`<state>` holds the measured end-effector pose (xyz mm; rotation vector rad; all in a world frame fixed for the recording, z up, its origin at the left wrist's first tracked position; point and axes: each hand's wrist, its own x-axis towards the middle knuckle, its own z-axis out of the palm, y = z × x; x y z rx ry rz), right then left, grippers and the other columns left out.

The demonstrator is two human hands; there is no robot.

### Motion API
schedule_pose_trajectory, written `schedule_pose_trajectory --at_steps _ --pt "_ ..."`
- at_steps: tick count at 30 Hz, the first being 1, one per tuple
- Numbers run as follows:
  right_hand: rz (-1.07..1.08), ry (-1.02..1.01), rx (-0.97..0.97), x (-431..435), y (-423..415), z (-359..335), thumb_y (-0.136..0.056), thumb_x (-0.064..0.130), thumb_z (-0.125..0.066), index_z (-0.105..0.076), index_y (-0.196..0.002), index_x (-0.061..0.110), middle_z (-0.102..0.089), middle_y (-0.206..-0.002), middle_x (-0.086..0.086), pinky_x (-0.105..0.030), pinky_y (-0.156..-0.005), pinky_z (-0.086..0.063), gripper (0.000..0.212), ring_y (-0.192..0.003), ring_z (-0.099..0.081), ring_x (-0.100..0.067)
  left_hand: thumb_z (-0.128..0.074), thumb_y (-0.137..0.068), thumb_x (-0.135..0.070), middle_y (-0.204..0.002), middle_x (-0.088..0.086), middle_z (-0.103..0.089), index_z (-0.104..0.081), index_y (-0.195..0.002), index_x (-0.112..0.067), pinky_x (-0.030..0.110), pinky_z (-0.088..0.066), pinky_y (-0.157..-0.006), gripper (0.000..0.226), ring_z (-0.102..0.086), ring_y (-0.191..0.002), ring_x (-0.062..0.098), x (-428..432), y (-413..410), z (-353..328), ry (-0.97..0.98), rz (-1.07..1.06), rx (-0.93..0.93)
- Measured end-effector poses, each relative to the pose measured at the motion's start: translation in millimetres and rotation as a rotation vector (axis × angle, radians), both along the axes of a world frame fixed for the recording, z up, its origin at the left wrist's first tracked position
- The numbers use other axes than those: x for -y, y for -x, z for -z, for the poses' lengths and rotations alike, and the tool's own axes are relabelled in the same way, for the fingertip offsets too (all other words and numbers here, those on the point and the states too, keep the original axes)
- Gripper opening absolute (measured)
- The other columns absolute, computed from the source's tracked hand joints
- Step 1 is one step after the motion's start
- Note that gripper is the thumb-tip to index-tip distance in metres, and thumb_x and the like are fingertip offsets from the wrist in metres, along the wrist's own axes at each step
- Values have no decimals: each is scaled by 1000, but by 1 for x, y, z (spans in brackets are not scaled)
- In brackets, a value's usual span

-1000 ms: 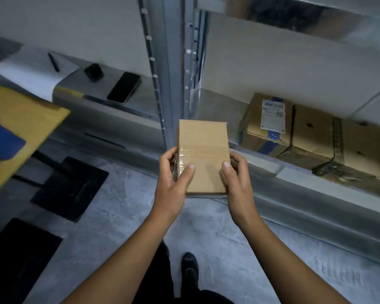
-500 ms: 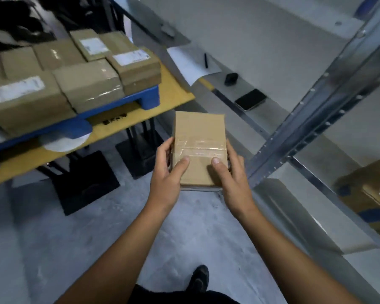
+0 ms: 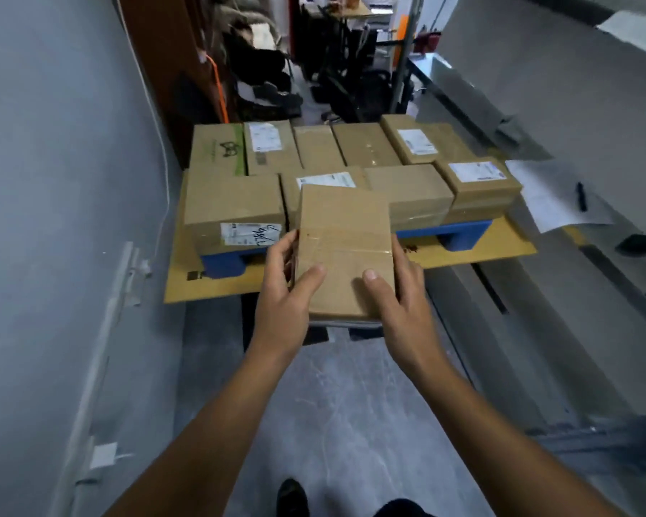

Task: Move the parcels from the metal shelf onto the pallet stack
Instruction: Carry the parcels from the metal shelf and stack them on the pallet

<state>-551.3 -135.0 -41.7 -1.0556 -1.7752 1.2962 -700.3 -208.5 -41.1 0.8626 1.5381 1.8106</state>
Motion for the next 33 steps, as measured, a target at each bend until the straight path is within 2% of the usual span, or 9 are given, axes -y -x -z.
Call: schedule_pose_trajectory --at_steps 5,9,12,15,17,22,25,29,33 --pt "-97 -40 -2 -4 82 -17 -81 76 -49 -26 -165 43 -42 -137 19 9 -82 -32 93 -113 -38 33 -64 -92 -28 -123 -29 -67 -52 -134 -39 16 -52 -91 45 -63 -118 -2 10 75 -14 -40 -96 4" --pt "-161 -44 -4 -19 133 -27 -87 68 -53 -24 -166 40 -41 -135 23 10 -82 -32 88 -111 -40 34 -65 -90 -31 -125 -27 -67 -51 -137 -37 17 -52 -92 50 -63 -121 0 2 123 -17 -46 -162 19" --pt "-188 -8 -19 -37 168 -29 -90 62 -54 -25 -164 44 -41 -144 16 -2 -95 -38 82 -122 -41 26 -66 -90 -32 -127 -24 -66 -51 -139 -40 21 -54 -91 52 -63 -122 2 -11 154 -17 -45 -178 25" --pt "-205 18 -20 -57 202 -30 -88 65 -54 -27 -164 45 -40 -151 10 -29 -115 -41 83 -136 -44 4 -65 -90 -30 -123 -28 -67 -52 -136 -42 16 -53 -87 49 -64 -117 -1 -29 185 -17 -43 -194 1" --pt "-215 32 -16 -73 225 -29 -87 65 -54 -27 -163 47 -41 -151 9 -34 -117 -40 82 -137 -44 0 -67 -89 -32 -123 -27 -67 -53 -135 -44 16 -53 -88 49 -64 -117 -1 -44 208 -18 -33 -201 -11" --pt "-238 40 -20 -127 283 -24 -87 65 -54 -28 -163 47 -41 -138 24 -20 -102 -40 83 -121 -46 15 -68 -87 -34 -124 -23 -68 -54 -136 -41 23 -55 -88 51 -67 -117 5 -92 268 -15 -1 -218 10" --pt "-273 47 13 -161 315 -23 -86 67 -54 -27 -163 47 -43 -138 18 -11 -95 -38 84 -115 -44 23 -70 -82 -40 -128 -16 -69 -54 -138 -37 32 -55 -94 58 -67 -119 10 -122 297 -11 24 -242 35" --pt "-316 47 44 -207 356 -23 -86 70 -54 -29 -161 51 -44 -141 13 -23 -103 -42 82 -118 -48 14 -72 -76 -47 -131 -12 -67 -56 -132 -45 41 -55 -98 58 -68 -118 13 -162 342 -7 77 -257 48" --pt "-374 1 70 -247 398 -21 -99 57 -59 -39 -153 55 -50 -133 13 -17 -93 -43 58 -109 -50 21 -73 -76 -50 -135 -9 -64 -55 -128 -50 44 -56 -98 55 -69 -115 12 -195 387 -4 132 -230 43"
